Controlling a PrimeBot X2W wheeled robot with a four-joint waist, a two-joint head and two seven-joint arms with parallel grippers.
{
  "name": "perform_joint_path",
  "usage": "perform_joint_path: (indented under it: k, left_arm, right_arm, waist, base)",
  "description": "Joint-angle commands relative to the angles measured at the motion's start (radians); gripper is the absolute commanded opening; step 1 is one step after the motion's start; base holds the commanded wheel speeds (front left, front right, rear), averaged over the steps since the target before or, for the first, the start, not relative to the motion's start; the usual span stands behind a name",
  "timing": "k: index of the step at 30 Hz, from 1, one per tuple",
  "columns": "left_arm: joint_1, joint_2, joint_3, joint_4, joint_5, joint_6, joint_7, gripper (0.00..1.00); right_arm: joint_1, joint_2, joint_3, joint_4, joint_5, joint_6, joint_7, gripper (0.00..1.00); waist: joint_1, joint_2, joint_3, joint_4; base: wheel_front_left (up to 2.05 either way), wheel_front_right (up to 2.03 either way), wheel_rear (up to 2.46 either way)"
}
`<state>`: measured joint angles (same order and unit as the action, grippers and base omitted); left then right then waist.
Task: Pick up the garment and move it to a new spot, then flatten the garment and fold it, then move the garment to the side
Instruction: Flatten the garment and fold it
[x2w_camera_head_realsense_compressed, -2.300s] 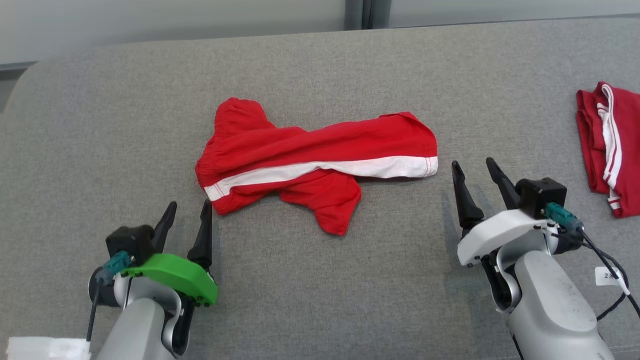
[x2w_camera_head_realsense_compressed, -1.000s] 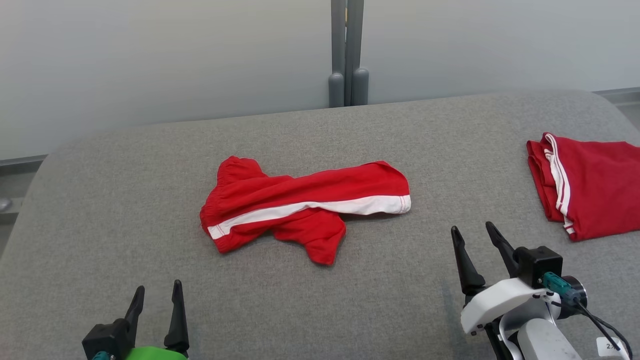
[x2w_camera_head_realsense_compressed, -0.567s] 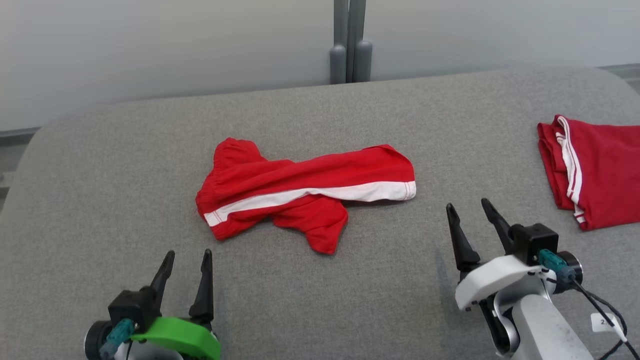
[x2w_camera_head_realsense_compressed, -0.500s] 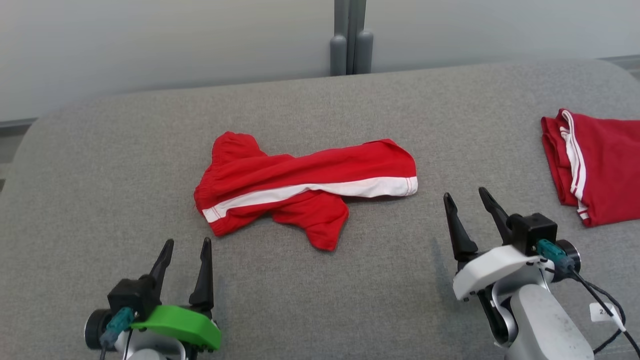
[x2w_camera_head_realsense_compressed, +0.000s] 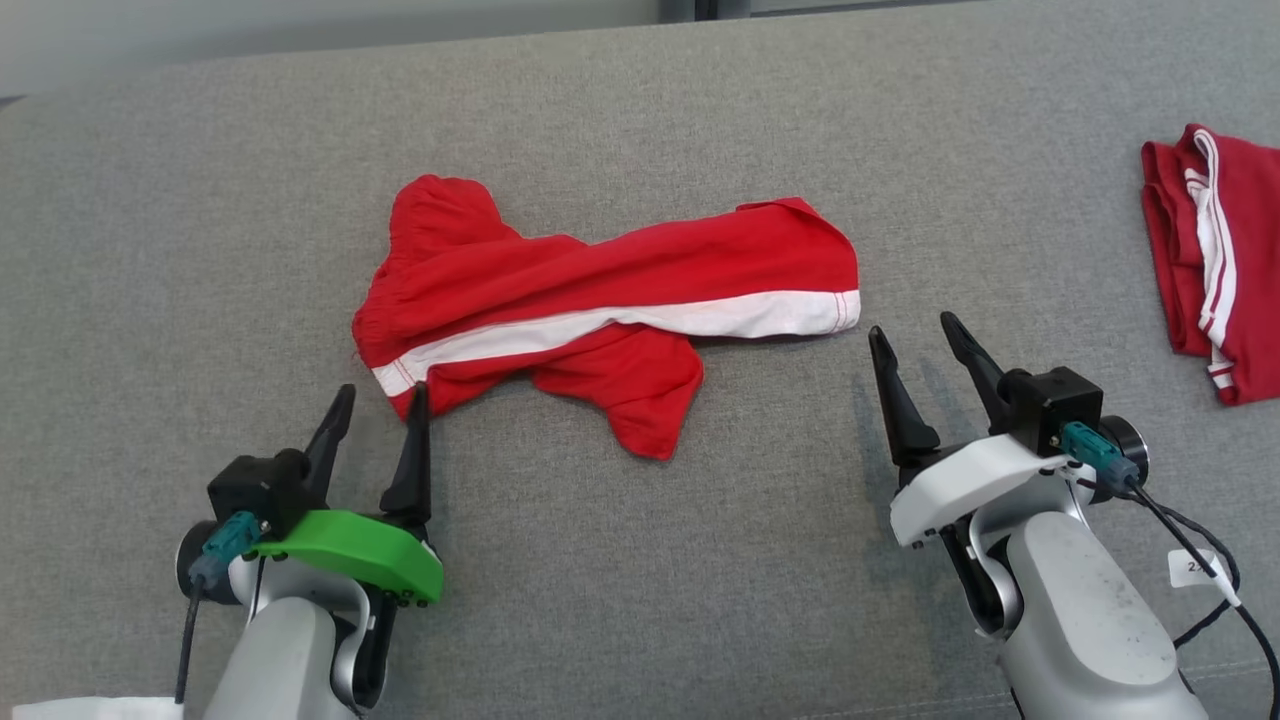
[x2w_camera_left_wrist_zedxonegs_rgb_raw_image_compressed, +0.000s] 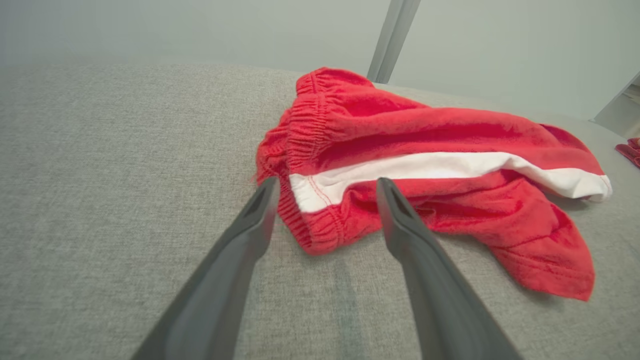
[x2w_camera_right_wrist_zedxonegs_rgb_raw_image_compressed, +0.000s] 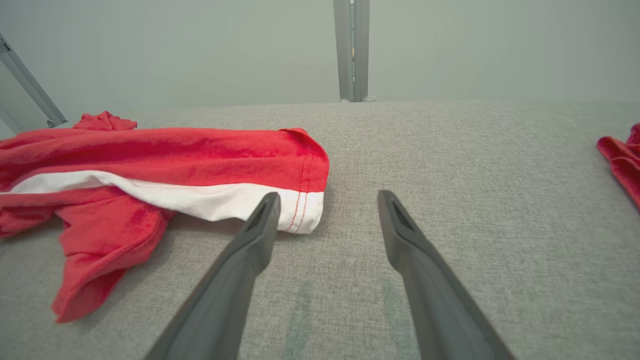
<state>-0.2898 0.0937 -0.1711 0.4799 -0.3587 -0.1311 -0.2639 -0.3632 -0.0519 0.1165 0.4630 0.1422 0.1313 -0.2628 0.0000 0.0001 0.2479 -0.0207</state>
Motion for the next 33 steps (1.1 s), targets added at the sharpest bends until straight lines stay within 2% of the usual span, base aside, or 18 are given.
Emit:
perform_joint_path:
  k: [1,16,17,19,20,33]
  left_arm:
    - [-0.023,0.014,0.004,0.008,-0.011,0.001,0.0,1.0]
    - [-0.093,0.031,-0.02,0.044,-0.094,0.001,0.0,1.0]
    - [-0.093,0.029,-0.023,0.042,-0.095,0.001,0.0,0.95]
    - [-0.092,0.028,-0.031,0.041,-0.101,0.001,0.0,0.24]
    - [-0.092,0.028,-0.034,0.039,-0.1,0.001,0.0,0.0]
    - [-0.1,0.02,-0.053,0.003,-0.087,0.001,0.0,0.0]
  right_arm:
    - [-0.017,-0.007,0.003,-0.002,0.009,-0.001,-0.002,1.0]
    - [-0.044,-0.014,0.002,-0.014,0.013,-0.001,-0.002,1.0]
    - [-0.047,-0.013,0.004,-0.014,0.013,-0.001,-0.002,1.0]
    - [-0.052,-0.013,0.008,-0.011,0.014,-0.001,-0.002,1.0]
    - [-0.055,-0.012,0.012,-0.01,0.014,-0.001,-0.002,1.0]
    - [-0.116,-0.011,0.05,0.062,0.06,-0.001,-0.002,1.0]
  waist:
    - [0.0,-0.0001,0.03,-0.008]
    - [0.0,-0.0001,0.085,-0.022]
    - [0.0,-0.0001,0.086,-0.02]
    - [0.0,-0.0001,0.089,-0.017]
    - [0.0,-0.0001,0.09,-0.014]
    - [0.0,-0.0001,0.113,0.04]
  base:
    - [0.0,0.0,0.0]
    - [0.0,0.0,0.0]
    - [0.0,0.0,0.0]
    - [0.0,0.0,0.0]
    - [0.0,0.0,0.0]
    - [0.0,0.0,0.0]
